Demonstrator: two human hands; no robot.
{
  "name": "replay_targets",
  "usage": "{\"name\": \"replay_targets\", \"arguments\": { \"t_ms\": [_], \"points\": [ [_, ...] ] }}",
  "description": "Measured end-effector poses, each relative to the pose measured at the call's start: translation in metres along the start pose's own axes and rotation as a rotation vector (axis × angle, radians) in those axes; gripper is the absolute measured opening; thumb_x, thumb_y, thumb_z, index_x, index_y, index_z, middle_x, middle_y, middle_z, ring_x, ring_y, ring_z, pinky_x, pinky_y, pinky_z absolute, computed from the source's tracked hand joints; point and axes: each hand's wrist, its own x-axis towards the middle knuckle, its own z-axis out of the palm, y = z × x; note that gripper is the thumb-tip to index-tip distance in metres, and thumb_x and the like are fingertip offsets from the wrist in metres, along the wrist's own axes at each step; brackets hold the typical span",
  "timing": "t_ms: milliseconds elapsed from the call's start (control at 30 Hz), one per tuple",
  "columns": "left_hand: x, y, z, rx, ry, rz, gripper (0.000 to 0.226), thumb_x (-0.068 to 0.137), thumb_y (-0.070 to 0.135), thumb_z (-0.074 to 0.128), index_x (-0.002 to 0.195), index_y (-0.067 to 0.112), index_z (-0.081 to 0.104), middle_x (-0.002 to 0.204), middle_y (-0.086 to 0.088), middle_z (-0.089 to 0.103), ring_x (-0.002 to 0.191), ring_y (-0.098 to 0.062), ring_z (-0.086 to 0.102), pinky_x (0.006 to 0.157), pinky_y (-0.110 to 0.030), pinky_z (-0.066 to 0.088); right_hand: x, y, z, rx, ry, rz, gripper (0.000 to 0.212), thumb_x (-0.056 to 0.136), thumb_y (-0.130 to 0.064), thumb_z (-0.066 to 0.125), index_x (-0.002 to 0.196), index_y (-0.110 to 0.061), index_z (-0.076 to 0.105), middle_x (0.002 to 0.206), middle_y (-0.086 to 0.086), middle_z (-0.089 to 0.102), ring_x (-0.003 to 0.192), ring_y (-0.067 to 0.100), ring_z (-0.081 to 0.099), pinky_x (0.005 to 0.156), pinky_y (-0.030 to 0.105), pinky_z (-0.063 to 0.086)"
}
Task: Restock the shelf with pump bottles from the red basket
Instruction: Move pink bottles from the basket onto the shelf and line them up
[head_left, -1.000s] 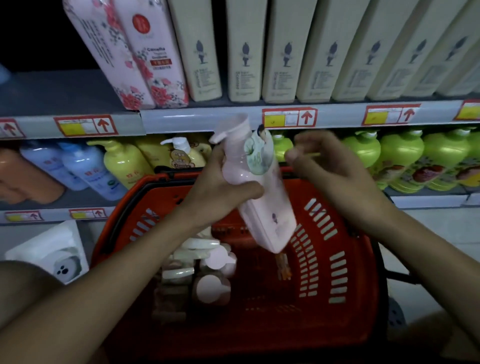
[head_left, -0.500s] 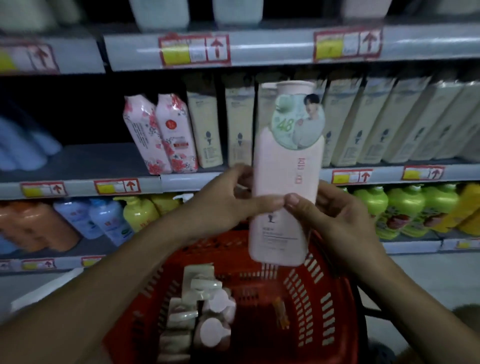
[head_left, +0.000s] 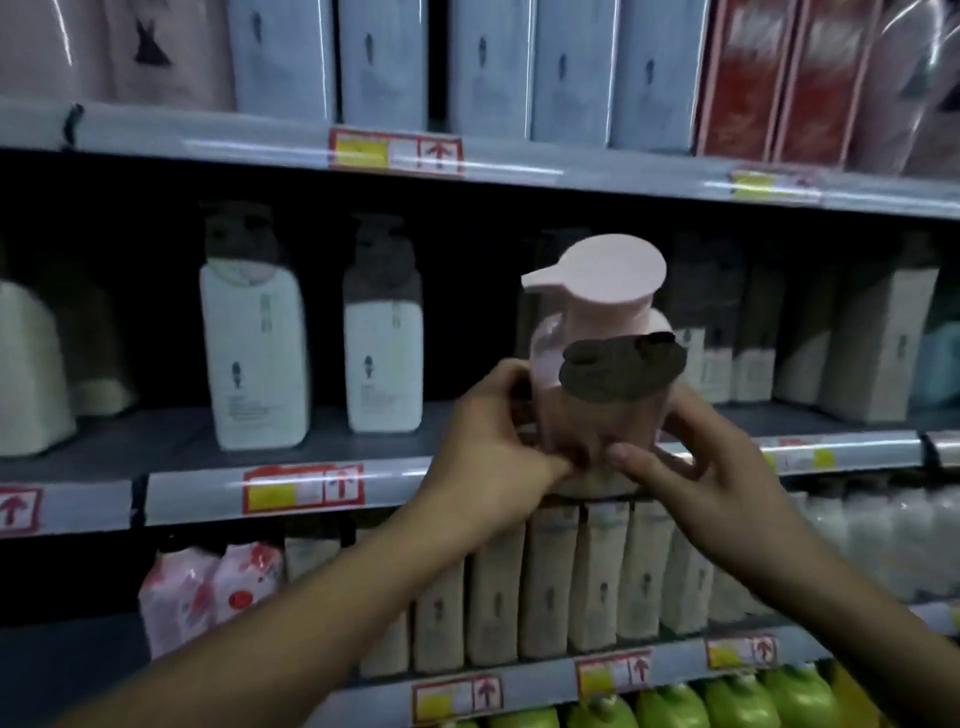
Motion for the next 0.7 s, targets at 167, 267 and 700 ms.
{"name": "replay_targets", "arguments": {
  "t_ms": [167,267,700],
  "points": [
    [0.075,0.002,0.023,0.000,0.097,0.010,0.061,0.070,-0.002,0.087,0.125,0.009,0.060,0.118,-0.010,0.071,0.108,-0.023,0.069,0.096,-0.042,0.058,0.076,0.026,-0.019,-0.062,-0.027,-0.057,0.051,0.093,-0.020,0.068,0.142,-0.017,0.054,0.136,0.001,0.063,0.127,0.011,0.058,0.104,0.026,0.051],
    [0.090,-0.018,0.028,0.115,0.088,-0.010,0.064,0.073,0.007,0.088,0.130,0.014,0.060,0.121,-0.002,0.070,0.101,-0.011,0.065,0.078,-0.010,0.054,0.090,0.056,-0.022,-0.059,-0.098,0.006,0.050,0.093,-0.025,0.068,0.141,-0.018,0.054,0.136,0.003,0.063,0.126,0.012,0.061,0.105,0.034,0.051],
    [0.103,-0.041,0.061,0.277,0.161,-0.002,0.081,0.080,0.038,0.080,0.150,0.029,0.039,0.139,-0.001,0.059,0.123,-0.021,0.059,0.098,-0.040,0.056,0.106,0.093,-0.026,0.079,0.023,0.245,0.036,0.086,-0.025,0.074,0.121,-0.030,0.067,0.105,-0.012,0.079,0.097,0.003,0.074,0.073,0.021,0.061]
  ]
}}
